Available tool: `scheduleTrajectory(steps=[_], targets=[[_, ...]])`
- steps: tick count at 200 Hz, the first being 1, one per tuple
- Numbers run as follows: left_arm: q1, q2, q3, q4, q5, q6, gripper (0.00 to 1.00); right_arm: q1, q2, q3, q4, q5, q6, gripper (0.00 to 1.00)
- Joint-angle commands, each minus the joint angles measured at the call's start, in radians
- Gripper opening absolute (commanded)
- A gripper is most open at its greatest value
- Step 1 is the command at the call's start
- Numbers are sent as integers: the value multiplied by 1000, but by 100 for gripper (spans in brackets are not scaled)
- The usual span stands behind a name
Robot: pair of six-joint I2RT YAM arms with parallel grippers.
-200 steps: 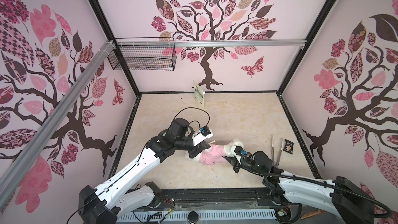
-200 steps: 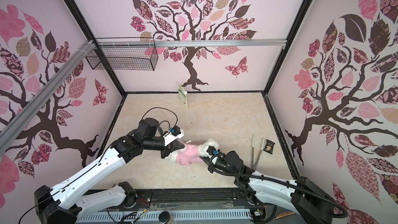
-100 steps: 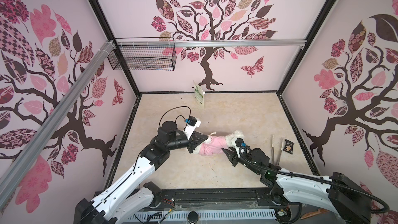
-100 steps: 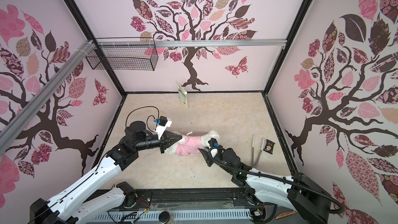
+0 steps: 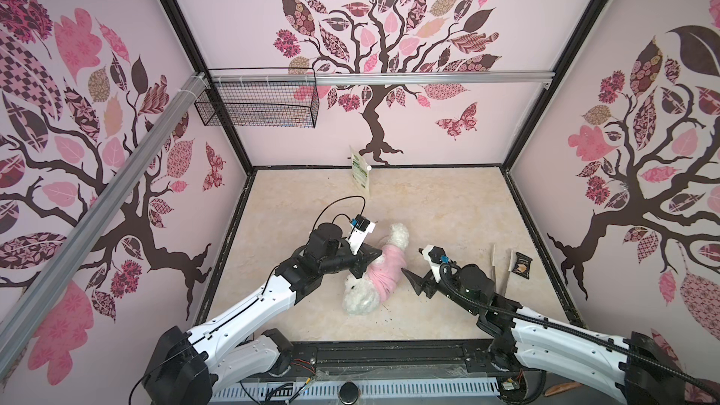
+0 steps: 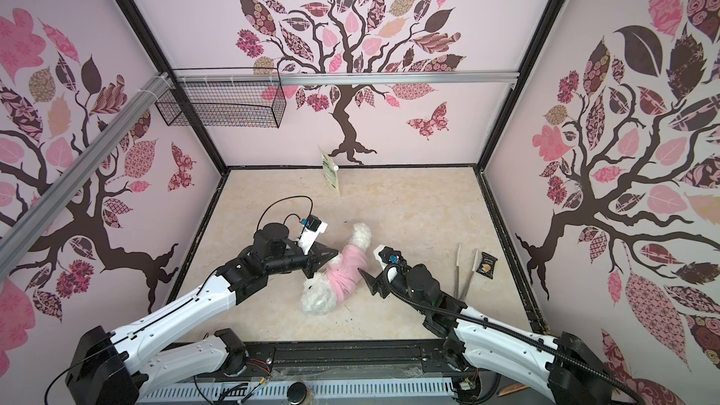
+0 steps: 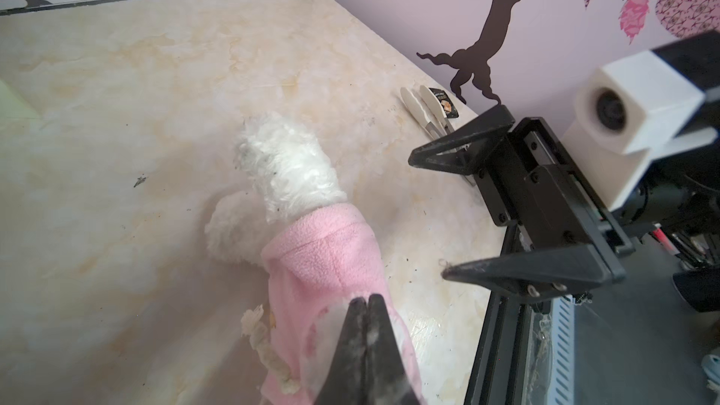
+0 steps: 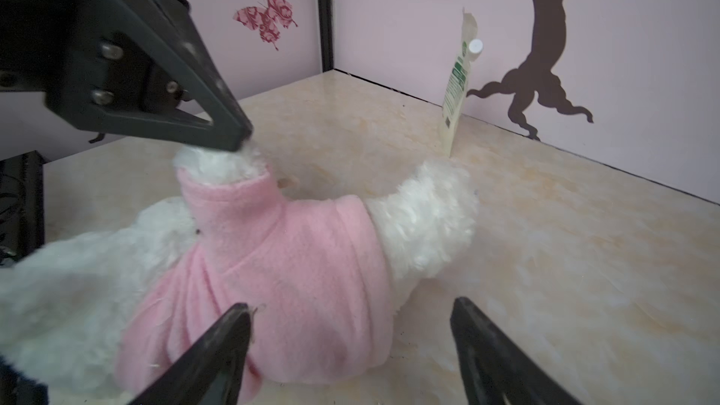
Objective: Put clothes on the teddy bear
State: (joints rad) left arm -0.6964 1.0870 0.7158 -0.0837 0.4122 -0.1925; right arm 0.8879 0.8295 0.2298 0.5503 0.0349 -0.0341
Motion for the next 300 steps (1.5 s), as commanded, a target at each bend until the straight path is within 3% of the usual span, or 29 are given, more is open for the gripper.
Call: scheduleTrajectory(steps=[1,21,86,161,194,226,278,300], targets=[[-11,9,-32,106,34,-47,0,38,49,31,119,-160,-36,80],[-22,21,-26,111,44,-47,0,44,134,63,186,-230,-32,76],[-63,60,-9,121,72,-35,0,45,345,153,319,-216,-67,70],[-75,26,11,206,146,-106,0,45,510,24,476,-23,21,45],[-75,-13,29,284,178,-161,0,45,557,-12,482,6,77,37],[-62,-47,72,324,207,-203,0,45,593,-22,481,13,132,36],[17,-88,100,440,240,-312,0,46,624,8,426,38,145,54],[26,-97,111,322,217,-227,0,45,610,2,440,29,145,54]])
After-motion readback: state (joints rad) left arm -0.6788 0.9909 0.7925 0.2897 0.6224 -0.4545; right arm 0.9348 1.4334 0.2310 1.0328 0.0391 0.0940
